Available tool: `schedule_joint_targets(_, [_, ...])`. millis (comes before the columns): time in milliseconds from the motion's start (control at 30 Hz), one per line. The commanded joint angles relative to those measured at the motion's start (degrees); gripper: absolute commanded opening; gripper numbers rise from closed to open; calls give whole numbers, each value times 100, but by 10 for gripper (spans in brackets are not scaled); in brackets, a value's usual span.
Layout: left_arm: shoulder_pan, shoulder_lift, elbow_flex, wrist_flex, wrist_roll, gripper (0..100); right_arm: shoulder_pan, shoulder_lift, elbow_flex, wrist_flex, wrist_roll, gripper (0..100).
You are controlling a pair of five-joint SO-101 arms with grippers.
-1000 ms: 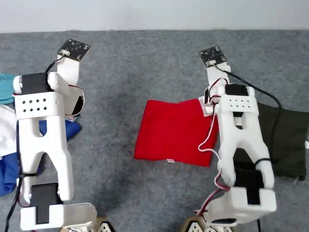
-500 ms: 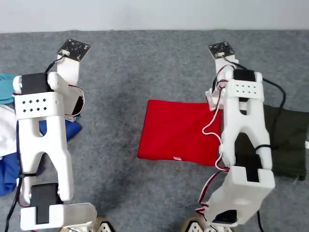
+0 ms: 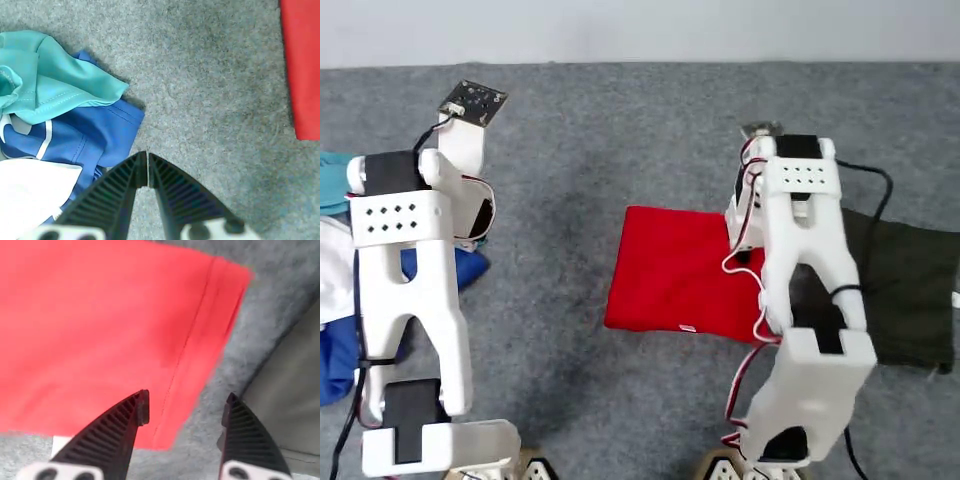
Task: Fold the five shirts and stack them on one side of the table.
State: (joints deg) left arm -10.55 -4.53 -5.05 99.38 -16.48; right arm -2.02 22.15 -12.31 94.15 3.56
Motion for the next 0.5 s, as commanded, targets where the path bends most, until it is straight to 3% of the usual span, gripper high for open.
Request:
schedule_joint_targets(0, [-35, -246, -13, 97, 9, 14, -75, 435, -308, -101, -246, 244])
schedule_joint_targets(167, [-35, -246, -13, 97, 18, 14, -154, 1226, -308, -462, -360, 237])
schedule_joint_targets(367, [-44, -246, -13, 97, 18, 14, -268, 1473, -316, -497, -325, 18])
schedule_joint_targets(467, [-44, -246, -13, 97, 18, 14, -180, 1420, -431, -462, -290, 17])
